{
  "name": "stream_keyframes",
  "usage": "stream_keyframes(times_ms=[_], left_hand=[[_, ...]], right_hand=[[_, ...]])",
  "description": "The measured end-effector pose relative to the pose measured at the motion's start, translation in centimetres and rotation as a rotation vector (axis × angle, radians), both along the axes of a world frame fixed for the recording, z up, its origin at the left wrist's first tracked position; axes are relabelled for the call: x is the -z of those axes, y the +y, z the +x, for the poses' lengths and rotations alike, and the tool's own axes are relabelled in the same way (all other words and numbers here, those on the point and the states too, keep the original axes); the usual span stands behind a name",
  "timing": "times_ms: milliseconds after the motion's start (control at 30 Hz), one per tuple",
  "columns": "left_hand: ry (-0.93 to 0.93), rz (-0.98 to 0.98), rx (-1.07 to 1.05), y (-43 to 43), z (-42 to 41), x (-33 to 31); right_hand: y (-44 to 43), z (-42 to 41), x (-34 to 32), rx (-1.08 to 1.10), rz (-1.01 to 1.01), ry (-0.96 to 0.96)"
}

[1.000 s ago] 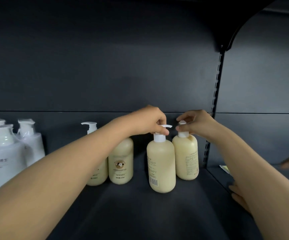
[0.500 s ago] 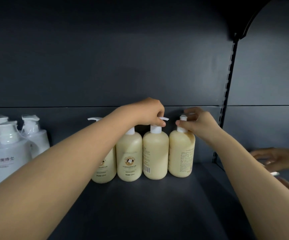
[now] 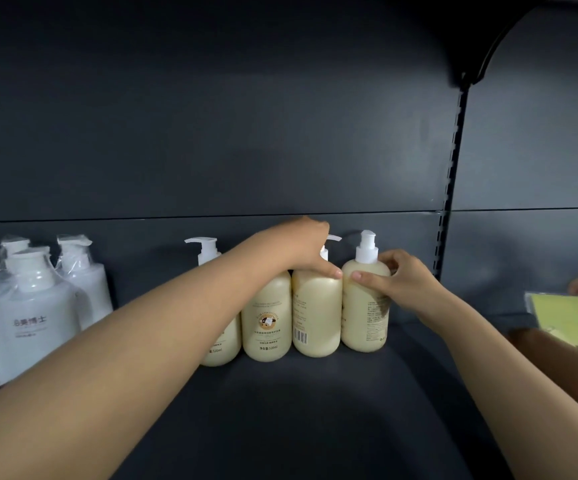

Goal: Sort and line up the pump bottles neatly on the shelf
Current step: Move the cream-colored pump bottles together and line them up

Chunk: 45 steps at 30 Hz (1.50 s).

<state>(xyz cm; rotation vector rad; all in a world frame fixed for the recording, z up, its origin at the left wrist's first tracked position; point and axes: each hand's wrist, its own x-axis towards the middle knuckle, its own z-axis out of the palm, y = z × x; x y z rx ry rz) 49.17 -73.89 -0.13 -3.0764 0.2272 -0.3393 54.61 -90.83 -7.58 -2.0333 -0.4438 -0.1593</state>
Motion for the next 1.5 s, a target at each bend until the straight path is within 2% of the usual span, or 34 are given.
stream_keyframes(times_ms=[300, 433, 567, 700, 900, 1000, 1100, 1267, 1400, 1500], left_hand=[[0.178, -0.017, 0.062, 0.8, -0.4, -1.5], [0.186, 0.046, 0.013, 1.1, -0.9, -1.9], [0.105, 0.002, -0.021, 0.6, -0.8, -0.2], [0.04, -0.031, -0.015, 0.7, -0.8, 0.6], [0.177, -0.153, 0.035, 1.5, -1.0, -0.2], [0.22, -0.129, 0.028, 2.2, -1.0, -0.6], [0.154, -0.129, -0.001, 1.8, -1.3, -0.3], [-0.032, -0.152, 0.001, 1.0, -1.0, 1.0], [0.055, -0.088, -0.011, 1.0, -1.1, 0.1], [0.117, -0.039, -0.004, 1.2, -1.0, -0.6]], right_hand=[[-1.6, 0.6, -0.8, -0.222, 0.073, 0.162], [-0.9, 0.6, -1.3, -0.224, -0.138, 0.17], [0.4, 0.7, -1.1, -0.048, -0.303, -0.009], [0.4, 1.1, -0.6, -0.065, -0.264, -0.032], [-1.0, 0.7, -1.7, -0.216, -0.159, 0.046], [-1.3, 0.6, -1.8, -0.284, -0.064, 0.124], [-0.9, 0.6, -1.6, -0.262, -0.074, 0.135], [-0.1, 0.7, -1.0, -0.128, -0.176, 0.004], [-0.3, 0.0, -1.2, -0.215, -0.071, 0.042], [-0.7, -0.4, -1.5, -0.297, -0.1, 0.09]])
